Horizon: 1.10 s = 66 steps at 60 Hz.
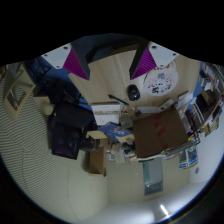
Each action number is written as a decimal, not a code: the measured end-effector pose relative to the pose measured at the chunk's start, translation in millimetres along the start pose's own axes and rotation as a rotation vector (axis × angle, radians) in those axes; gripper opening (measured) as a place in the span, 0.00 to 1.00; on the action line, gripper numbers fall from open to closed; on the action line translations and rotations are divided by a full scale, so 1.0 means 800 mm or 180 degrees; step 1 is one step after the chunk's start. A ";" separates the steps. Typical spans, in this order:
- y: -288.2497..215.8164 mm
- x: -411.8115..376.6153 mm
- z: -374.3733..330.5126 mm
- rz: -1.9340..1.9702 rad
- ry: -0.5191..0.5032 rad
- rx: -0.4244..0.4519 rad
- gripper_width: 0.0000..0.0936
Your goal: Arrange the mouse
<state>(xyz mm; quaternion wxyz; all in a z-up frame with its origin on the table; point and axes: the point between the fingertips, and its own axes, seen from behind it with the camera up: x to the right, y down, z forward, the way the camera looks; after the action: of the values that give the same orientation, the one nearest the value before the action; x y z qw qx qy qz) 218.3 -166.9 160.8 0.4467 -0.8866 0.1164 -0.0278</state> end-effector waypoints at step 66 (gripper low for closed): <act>0.020 -0.175 0.362 -0.0592 -0.0700 -0.0225 0.47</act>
<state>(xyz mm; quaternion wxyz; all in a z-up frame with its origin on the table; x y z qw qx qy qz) 123.9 83.9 -17.7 0.4207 -0.9065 -0.0150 0.0324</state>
